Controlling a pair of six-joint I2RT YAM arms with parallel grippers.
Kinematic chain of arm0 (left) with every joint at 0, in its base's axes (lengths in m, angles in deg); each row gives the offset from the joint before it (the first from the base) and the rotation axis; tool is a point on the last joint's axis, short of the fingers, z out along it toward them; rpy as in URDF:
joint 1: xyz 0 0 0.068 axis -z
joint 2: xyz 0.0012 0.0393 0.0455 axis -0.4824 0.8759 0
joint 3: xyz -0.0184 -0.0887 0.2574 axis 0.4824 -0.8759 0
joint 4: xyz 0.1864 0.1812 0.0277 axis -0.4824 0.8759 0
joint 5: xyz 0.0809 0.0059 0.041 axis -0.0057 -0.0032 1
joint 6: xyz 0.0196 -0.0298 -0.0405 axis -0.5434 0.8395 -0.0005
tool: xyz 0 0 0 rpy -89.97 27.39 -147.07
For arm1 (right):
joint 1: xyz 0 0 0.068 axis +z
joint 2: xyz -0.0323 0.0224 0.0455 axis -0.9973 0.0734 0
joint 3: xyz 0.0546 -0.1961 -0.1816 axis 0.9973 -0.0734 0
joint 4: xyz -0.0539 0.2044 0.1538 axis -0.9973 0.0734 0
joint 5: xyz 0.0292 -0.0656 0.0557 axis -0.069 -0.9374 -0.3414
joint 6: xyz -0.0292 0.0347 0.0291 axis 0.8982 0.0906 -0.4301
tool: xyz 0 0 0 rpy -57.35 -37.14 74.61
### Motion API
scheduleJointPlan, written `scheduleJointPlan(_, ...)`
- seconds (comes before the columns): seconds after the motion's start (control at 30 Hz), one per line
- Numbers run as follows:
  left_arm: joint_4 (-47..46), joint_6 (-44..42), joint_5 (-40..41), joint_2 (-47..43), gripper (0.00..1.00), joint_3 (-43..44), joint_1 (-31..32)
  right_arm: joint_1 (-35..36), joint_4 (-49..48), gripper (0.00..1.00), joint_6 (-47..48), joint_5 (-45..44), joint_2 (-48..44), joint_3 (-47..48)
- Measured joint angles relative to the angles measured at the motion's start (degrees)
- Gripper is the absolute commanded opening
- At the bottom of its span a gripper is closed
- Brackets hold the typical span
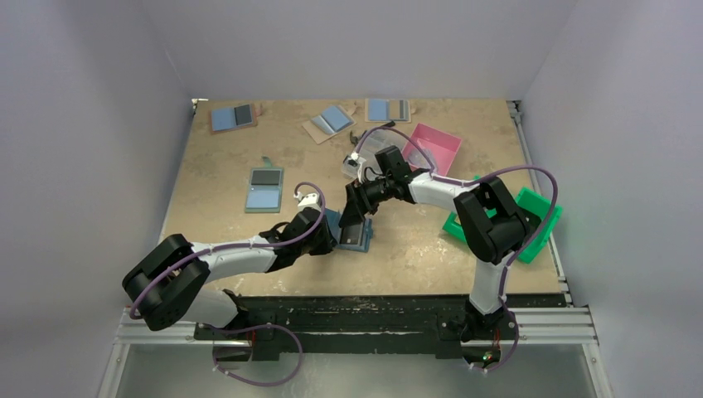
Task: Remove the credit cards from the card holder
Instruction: Remove the credit card from the card holder.
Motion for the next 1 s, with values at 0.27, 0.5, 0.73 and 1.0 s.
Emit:
scheduleJointPlan(0.27,-0.2,0.0,0.0,0.0,0.15,0.0,0.0,0.0,-0.9,0.68,-2.0,-4.2,0.0,0.0)
scheduleJointPlan(0.5,-0.2,0.0,0.0,0.0,0.15,0.0,0.0,0.0,-0.8,0.65,-2.1,-6.5,0.0,0.0)
scheduleJointPlan(0.73,-0.2,0.0,0.0,0.0,0.15,0.0,0.0,0.0,0.1,0.62,-1.3,-6.6,0.0,0.0)
scheduleJointPlan(1.0,-0.2,0.0,0.0,0.0,0.21,0.0,0.0,0.0,1.7,0.6,0.4,-8.7,0.0,0.2)
